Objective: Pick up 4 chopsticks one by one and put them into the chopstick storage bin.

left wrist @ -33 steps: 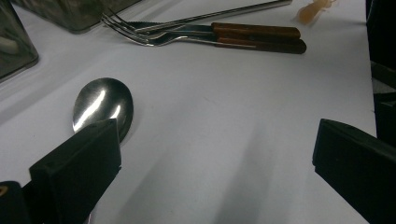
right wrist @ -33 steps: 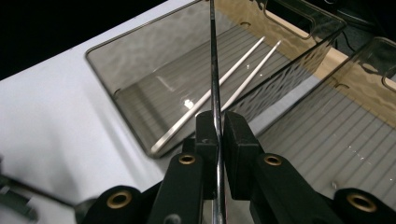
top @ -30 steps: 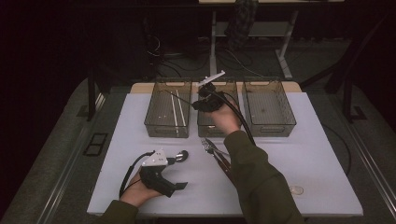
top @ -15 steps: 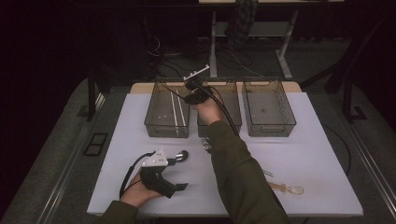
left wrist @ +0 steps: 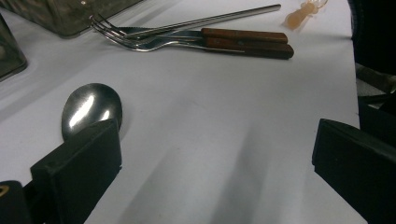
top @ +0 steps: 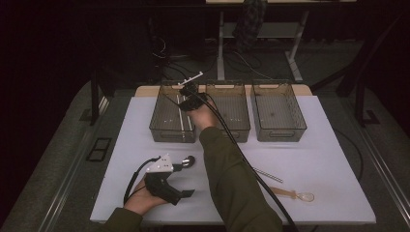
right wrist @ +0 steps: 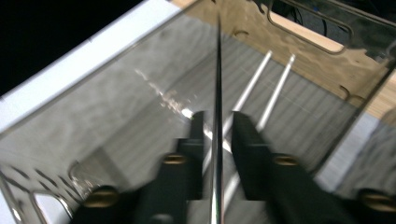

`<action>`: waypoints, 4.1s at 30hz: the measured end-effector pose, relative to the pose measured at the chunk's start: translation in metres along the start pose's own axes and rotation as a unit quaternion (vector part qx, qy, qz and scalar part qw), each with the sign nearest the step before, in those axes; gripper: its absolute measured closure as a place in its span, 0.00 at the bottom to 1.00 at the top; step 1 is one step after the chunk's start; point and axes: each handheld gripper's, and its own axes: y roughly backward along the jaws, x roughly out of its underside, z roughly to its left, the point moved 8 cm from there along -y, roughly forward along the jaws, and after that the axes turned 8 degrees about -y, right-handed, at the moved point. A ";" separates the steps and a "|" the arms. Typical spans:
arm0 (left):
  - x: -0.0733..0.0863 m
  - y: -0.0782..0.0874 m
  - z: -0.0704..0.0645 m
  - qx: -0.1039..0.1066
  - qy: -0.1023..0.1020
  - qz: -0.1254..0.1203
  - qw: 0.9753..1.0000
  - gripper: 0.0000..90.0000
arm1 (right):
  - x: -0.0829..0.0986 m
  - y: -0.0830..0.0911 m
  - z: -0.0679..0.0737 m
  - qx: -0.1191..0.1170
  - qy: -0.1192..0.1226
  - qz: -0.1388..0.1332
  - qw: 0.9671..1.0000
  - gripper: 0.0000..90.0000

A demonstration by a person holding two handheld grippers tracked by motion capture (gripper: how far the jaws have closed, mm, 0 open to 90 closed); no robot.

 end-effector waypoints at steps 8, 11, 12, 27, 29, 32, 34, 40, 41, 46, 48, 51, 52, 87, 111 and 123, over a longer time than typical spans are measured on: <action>0.000 0.000 0.000 0.002 -0.002 0.001 1.000 0.00 | -0.001 0.017 -0.001 -0.018 0.010 -0.002 1.000 0.66; 0.000 0.000 0.001 -0.001 0.000 0.001 1.000 0.00 | 0.000 0.028 -0.002 -0.029 0.013 -0.011 0.999 0.60; 0.000 0.000 0.001 -0.001 -0.001 0.001 1.000 0.00 | 0.001 0.031 -0.003 -0.033 0.015 -0.014 0.999 0.58; 0.001 0.000 0.000 -0.001 -0.004 0.005 1.000 0.00 | 0.035 0.084 -0.021 -0.075 0.052 -0.032 0.995 0.41; 0.001 -0.001 0.000 -0.002 -0.004 0.006 1.000 0.00 | 0.040 0.090 -0.025 -0.074 0.055 -0.032 0.995 0.39; 0.001 -0.001 0.000 -0.002 -0.004 0.007 1.000 0.00 | 0.047 0.098 -0.030 -0.082 0.057 -0.031 0.995 0.40; 0.001 -0.001 0.000 -0.001 -0.004 0.006 1.000 0.00 | 0.051 0.104 -0.033 -0.081 0.062 -0.033 0.994 0.40; 0.002 -0.001 0.001 -0.004 -0.002 0.007 1.000 0.00 | 0.062 0.125 -0.039 -0.086 0.073 -0.044 0.993 0.39; 0.002 0.000 0.001 -0.004 -0.002 0.007 1.000 0.00 | 0.065 0.128 -0.040 -0.087 0.074 -0.045 0.992 0.39; 0.002 0.000 0.001 -0.006 -0.001 0.007 1.000 0.00 | 0.079 0.146 -0.048 -0.097 0.074 -0.048 0.991 0.39; 0.002 0.000 0.002 -0.007 -0.001 0.009 1.000 0.00 | 0.086 0.153 -0.052 -0.096 0.072 -0.047 0.992 0.39; 0.003 0.000 0.002 -0.008 -0.001 0.009 1.000 0.00 | 0.097 0.162 -0.058 -0.093 0.074 -0.049 0.992 0.39; 0.003 0.000 0.002 -0.009 0.000 0.008 1.000 0.00 | 0.101 0.165 -0.061 -0.093 0.076 -0.048 0.992 0.39; 0.004 -0.001 0.003 -0.013 -0.003 0.017 1.000 0.00 | 0.244 0.198 -0.101 -0.116 0.082 0.031 0.989 0.77; 0.004 -0.001 0.002 -0.012 -0.007 0.019 1.000 0.00 | 0.258 0.169 -0.101 -0.095 0.116 0.092 0.984 0.88; 0.005 -0.002 0.001 -0.011 -0.009 0.022 1.000 0.00 | 0.260 0.169 -0.100 -0.079 0.129 0.083 0.985 0.94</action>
